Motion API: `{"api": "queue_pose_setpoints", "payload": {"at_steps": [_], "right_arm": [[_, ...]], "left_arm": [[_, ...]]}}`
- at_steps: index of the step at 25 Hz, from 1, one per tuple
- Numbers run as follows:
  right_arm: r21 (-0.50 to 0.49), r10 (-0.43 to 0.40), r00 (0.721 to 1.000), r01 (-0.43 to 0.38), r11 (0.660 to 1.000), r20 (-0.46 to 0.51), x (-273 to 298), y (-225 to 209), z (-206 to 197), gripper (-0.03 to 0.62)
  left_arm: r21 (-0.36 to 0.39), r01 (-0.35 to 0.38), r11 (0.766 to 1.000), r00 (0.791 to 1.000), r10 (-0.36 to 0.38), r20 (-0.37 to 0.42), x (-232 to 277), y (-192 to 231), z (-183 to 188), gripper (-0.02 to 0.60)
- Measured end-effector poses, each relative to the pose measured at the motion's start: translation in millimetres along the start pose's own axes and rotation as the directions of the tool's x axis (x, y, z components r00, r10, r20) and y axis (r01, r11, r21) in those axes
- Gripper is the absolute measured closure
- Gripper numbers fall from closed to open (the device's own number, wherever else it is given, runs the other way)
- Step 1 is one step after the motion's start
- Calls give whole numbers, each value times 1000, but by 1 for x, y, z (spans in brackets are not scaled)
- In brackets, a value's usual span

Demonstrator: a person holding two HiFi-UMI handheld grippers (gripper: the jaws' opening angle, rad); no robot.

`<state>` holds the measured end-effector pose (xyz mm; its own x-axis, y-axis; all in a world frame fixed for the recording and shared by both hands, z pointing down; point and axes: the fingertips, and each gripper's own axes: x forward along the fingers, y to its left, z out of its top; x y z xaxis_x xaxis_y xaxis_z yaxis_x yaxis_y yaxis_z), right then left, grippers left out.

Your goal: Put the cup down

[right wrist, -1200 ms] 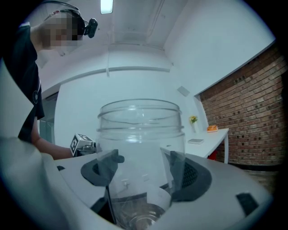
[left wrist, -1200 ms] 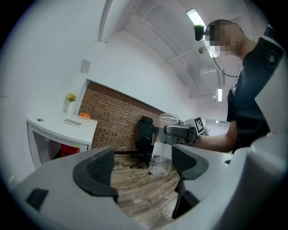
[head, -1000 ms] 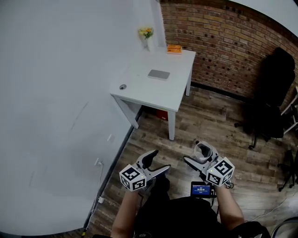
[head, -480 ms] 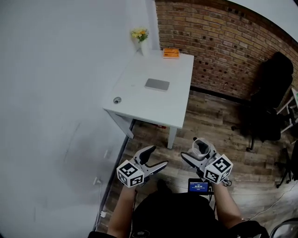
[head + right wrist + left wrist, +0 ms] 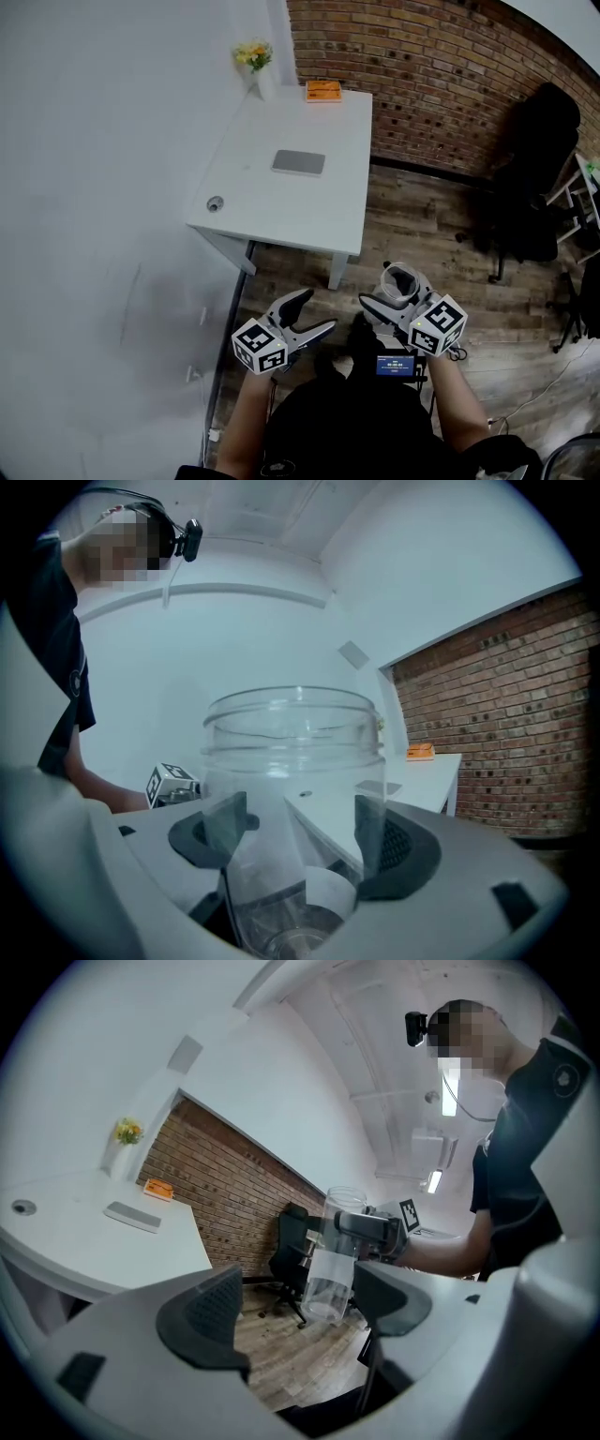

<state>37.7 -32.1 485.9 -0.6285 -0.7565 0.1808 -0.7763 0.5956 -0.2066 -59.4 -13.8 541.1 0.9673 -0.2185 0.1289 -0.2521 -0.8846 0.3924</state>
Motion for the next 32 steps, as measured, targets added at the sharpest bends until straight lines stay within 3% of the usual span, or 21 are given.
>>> {"api": "queue_pose_setpoints", "payload": {"at_steps": [9,22,32], "right_arm": [[14,63,998,-63,998,8,48,-48,8,221],[20,170,983,-172,985,68,144,-155,70,221],[56,236,969,-241,969,79,183,-205,84,221]], "left_arm": [[1,-44,999,999,44,8,23,50,20,202],[36,-131,991,991,130,39,86,160,104,207],[-7,-182,983,978,182,104,120,202,132,215]]}}
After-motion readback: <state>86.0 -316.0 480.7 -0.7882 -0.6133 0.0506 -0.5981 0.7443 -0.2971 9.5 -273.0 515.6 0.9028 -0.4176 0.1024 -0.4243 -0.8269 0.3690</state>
